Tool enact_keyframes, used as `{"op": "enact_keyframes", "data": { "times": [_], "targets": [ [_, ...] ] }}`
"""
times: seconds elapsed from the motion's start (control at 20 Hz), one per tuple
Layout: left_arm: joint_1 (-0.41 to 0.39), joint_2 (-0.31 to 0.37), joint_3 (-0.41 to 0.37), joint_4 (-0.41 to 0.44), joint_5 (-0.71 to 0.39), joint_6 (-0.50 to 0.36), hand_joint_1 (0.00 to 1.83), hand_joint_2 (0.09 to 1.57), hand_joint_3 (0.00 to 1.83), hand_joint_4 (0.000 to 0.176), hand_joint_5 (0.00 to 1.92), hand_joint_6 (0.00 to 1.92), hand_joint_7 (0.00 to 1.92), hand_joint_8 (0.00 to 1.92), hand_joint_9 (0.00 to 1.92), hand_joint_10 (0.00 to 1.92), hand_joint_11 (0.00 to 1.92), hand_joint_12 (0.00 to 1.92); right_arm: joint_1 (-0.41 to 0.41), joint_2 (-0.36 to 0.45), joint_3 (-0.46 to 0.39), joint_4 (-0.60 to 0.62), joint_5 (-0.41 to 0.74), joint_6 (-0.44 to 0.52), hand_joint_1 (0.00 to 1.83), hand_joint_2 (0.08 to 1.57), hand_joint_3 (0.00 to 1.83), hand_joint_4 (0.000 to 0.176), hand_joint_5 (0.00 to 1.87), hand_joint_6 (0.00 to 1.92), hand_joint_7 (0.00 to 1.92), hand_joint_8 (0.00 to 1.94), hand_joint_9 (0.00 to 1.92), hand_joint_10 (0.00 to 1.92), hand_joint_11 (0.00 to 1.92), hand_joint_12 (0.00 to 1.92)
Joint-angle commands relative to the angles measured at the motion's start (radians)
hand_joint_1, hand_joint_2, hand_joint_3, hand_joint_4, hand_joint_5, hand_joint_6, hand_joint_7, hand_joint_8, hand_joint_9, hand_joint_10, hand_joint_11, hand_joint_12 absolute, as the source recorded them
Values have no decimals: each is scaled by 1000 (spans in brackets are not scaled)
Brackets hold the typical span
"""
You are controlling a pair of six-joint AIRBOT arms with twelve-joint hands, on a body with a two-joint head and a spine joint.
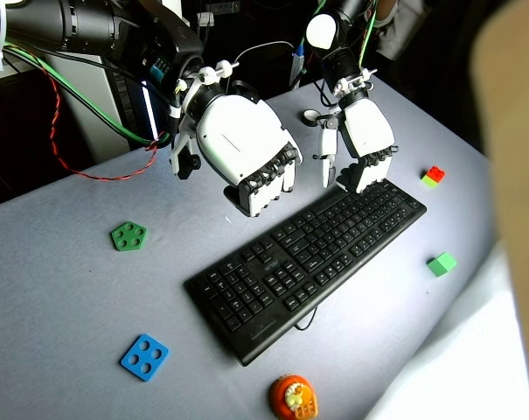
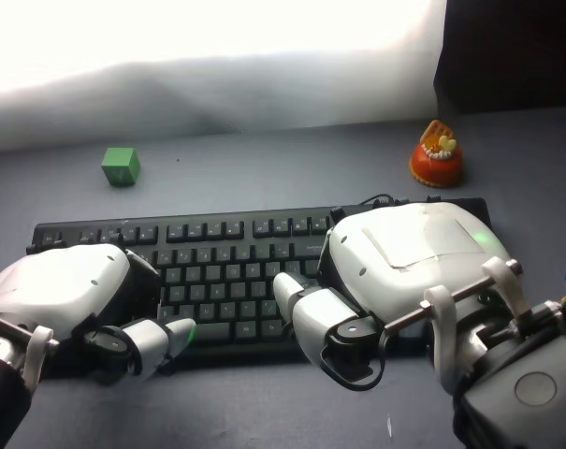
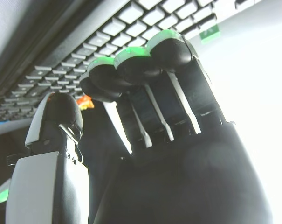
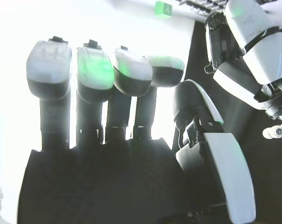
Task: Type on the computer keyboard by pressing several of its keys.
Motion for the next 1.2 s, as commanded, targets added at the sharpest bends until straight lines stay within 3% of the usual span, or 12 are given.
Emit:
{"op": "enact_keyframes", "data": {
  "times": [0.0,0.05,0.1,0.2,0.3,0.4,0.45,0.55,0.7,0.85,1.0,1.15],
  "targets": [
    [-1,1,-3,59,79,-1,0,1150,282,56,0,15,0,8,0,12,0,171,3,-1,1,-96,40,-4,232,1090,268,0,85,343,189,110,65,331,0,762],
    [-1,1,-3,59,79,-1,0,1254,89,55,0,0,0,0,0,0,0,168,1,-3,3,-96,41,-6,210,1192,70,0,137,190,205,13,108,177,0,660],
    [-1,1,-4,59,79,-1,0,1269,52,55,0,0,0,0,0,0,0,69,0,-5,4,-97,43,-7,188,1221,20,0,160,109,195,0,121,94,0,550],
    [-1,3,-6,59,77,-1,25,1277,17,37,0,0,14,3,2,1,0,96,-1,-8,5,-100,47,-8,169,1226,11,0,177,89,199,1,129,70,0,518],
    [17,4,-4,71,75,0,35,1280,13,28,0,0,17,3,7,3,0,73,-9,-20,12,-129,53,-11,190,1222,4,0,211,78,220,4,156,58,0,607],
    [45,-2,2,84,78,-9,2,1278,10,38,0,0,0,0,0,0,0,68,-16,-39,27,-144,59,-14,193,1220,1,0,200,59,232,4,171,52,0,658],
    [59,-10,9,95,80,-20,11,1281,8,32,0,0,4,1,0,0,0,101,-19,-50,39,-146,60,-14,185,1219,0,0,213,57,234,3,181,50,0,694],
    [72,-27,21,105,86,-30,22,1278,3,39,0,0,0,0,0,0,0,80,-26,-78,67,-157,63,-12,158,1225,2,0,199,42,205,1,153,31,0,626],
    [73,-50,36,105,89,-30,6,1284,2,39,0,0,1,0,0,0,8,6,-35,-122,113,-160,57,-3,173,1224,1,0,215,33,217,1,178,30,0,744],
    [69,-60,45,105,87,-30,94,1295,5,35,5,2,11,4,0,0,4,6,-54,-171,170,-170,44,11,343,1269,17,0,216,28,233,5,197,33,0,776],
    [75,-59,46,105,87,-30,181,1292,2,26,65,2,103,3,65,3,0,255,-84,-211,214,-207,38,37,467,1298,22,0,403,109,415,41,341,99,0,1055],
    [78,-58,42,105,82,-30,212,1299,3,15,84,6,128,3,94,11,0,395,-110,-240,255,-239,29,63,547,1303,11,0,375,224,470,4,287,301,0,1149]
  ]
}}
